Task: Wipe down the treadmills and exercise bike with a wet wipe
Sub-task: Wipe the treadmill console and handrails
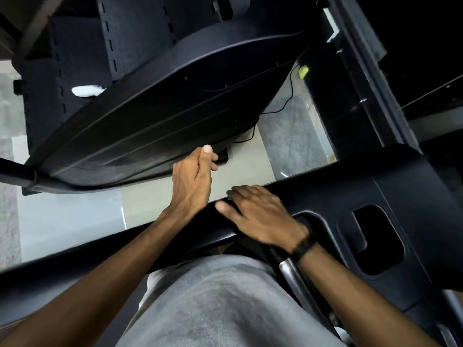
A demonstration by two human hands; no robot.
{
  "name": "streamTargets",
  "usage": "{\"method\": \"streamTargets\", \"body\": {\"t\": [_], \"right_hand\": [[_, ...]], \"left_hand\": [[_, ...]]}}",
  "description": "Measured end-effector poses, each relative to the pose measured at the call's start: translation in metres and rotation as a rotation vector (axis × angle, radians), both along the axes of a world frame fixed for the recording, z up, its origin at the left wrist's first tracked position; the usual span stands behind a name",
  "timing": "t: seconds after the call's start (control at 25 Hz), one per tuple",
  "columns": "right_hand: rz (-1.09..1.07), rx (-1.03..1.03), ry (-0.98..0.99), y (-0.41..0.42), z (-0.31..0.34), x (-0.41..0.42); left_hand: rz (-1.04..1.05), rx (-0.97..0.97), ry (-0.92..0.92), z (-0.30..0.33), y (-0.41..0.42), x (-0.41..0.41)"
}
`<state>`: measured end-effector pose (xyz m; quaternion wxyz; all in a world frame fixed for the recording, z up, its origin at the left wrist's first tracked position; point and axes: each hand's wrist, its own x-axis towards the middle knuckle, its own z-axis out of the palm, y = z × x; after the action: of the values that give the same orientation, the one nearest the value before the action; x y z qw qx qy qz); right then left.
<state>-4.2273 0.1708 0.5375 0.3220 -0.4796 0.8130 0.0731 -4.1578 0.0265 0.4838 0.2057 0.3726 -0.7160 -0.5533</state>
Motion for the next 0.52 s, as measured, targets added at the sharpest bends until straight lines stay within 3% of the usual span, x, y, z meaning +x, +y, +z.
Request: {"method": "streamTargets", "body": {"t": [0.08, 0.16, 0.36, 0.52], "right_hand": [[-0.1, 0.233, -0.135, -0.041, -0.011, -0.017], [-0.149, 0.298, -0.219, -0.058, -0.017, -0.023], [-0.044, 0.011, -0.257, -0.005, 0.032, 0.02], [0.024, -0.011, -0.212, 0.0, 0.032, 0.024]], "left_hand": [[-0.013, -0.009, -0.013, 0.006, 0.002, 0.0], [-0.003, -0.021, -0.016, 0.008, 0.001, 0.002], [0.051, 0.008, -0.021, -0.001, -0.003, 0.011], [0.025, 0.055, -0.017, 0.0, 0.002, 0.01]]}}
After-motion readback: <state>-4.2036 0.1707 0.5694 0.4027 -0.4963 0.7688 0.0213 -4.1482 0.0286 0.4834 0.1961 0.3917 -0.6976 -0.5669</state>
